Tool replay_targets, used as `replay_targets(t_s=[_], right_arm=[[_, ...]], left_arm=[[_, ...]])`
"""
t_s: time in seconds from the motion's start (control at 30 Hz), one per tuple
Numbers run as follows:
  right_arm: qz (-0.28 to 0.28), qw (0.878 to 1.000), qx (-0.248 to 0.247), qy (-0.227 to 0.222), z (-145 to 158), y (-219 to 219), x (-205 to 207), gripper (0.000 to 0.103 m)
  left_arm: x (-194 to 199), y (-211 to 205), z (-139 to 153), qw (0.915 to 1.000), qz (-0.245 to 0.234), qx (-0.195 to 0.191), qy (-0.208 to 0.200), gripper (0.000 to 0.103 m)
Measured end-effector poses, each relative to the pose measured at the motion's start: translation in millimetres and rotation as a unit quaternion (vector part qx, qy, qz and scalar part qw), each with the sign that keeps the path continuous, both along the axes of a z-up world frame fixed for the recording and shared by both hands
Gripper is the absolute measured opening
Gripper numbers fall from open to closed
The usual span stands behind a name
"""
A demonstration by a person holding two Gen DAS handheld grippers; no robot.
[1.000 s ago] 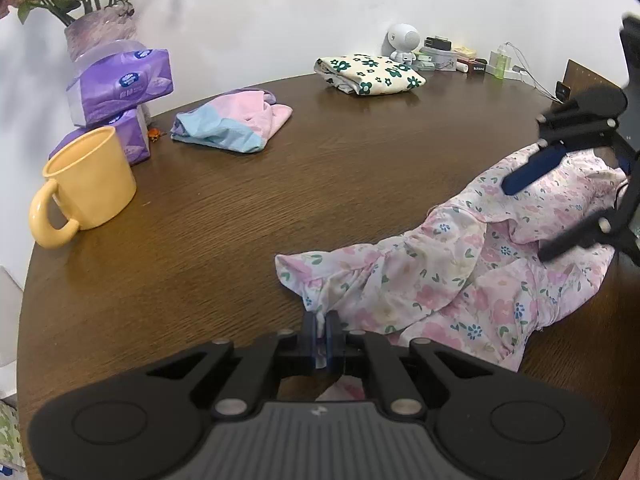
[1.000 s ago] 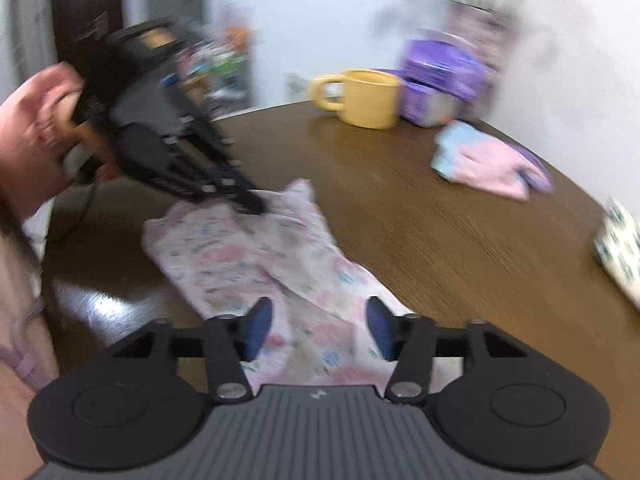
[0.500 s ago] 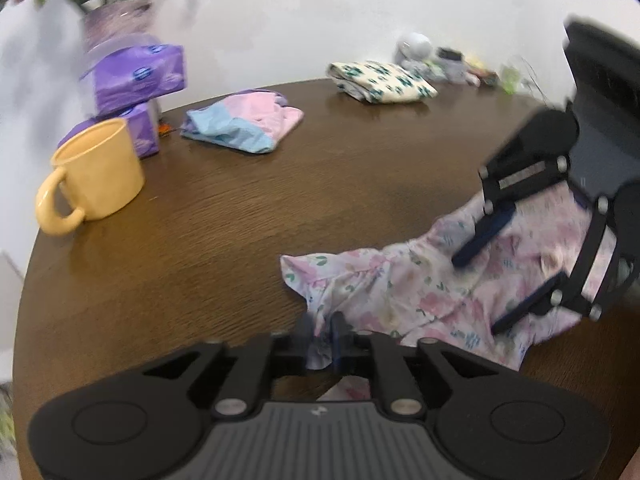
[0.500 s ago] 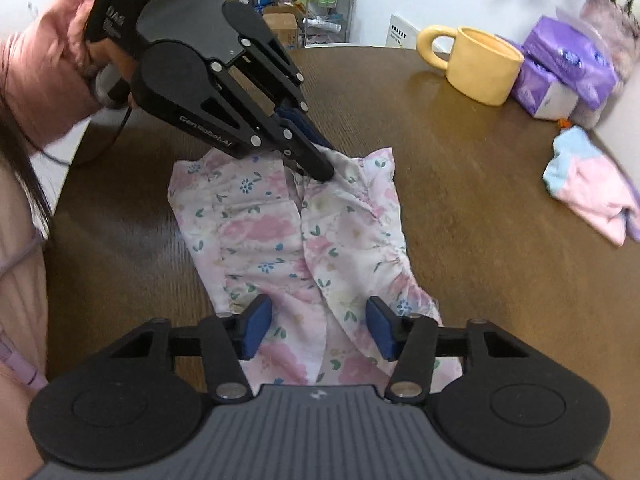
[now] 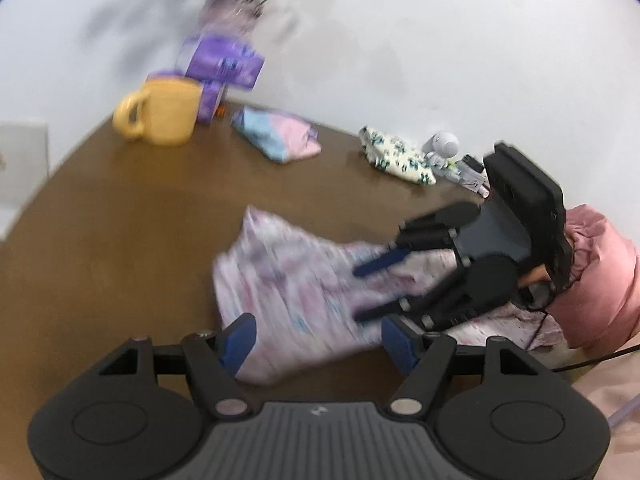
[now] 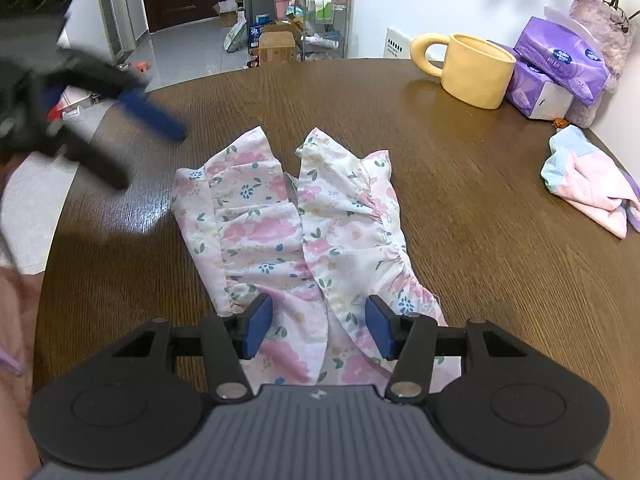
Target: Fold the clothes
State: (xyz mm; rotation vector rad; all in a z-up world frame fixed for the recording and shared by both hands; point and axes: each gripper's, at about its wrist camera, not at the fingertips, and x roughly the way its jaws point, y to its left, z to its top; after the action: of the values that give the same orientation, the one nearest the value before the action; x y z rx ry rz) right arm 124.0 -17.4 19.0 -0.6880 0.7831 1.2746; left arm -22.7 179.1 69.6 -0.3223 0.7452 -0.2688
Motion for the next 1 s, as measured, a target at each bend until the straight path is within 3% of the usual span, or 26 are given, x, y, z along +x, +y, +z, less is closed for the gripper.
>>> replay_targets(t_s=[0.1, 0.2, 0.27, 0.47, 0.67, 1.0], right_arm=[[0.000, 1.000, 0.007, -0.002, 0, -2, -1, 0.052], [-0.001, 1.000, 0.012, -0.003, -1, -4, -1, 0.052], [-0.003, 1.000, 0.015, -0.005, -1, -5, -2, 0.052], [-0.007, 1.000, 0.027, -0.006, -2, -9, -3, 0.052], [-0.008, 0.999, 0.032, -0.006, -2, -10, -3, 0.052], [-0.010, 0.999, 0.037, -0.005, -2, -11, -4, 0.052]], left_arm=[[-10, -14, -13, 0.9988, 0.027, -0.029, 0.028, 0.068], [-8, -21, -31, 0.9924, 0.078, -0.073, 0.061, 0.067], [-7, -20, -39, 0.9849, 0.111, -0.116, 0.063, 0.065], [5, -14, -50, 0.9594, 0.204, -0.191, 0.038, 0.062], [22, -13, -58, 0.9484, 0.254, -0.189, -0.003, 0.050], [49, -24, -60, 0.9425, 0.291, -0.160, -0.038, 0.049]])
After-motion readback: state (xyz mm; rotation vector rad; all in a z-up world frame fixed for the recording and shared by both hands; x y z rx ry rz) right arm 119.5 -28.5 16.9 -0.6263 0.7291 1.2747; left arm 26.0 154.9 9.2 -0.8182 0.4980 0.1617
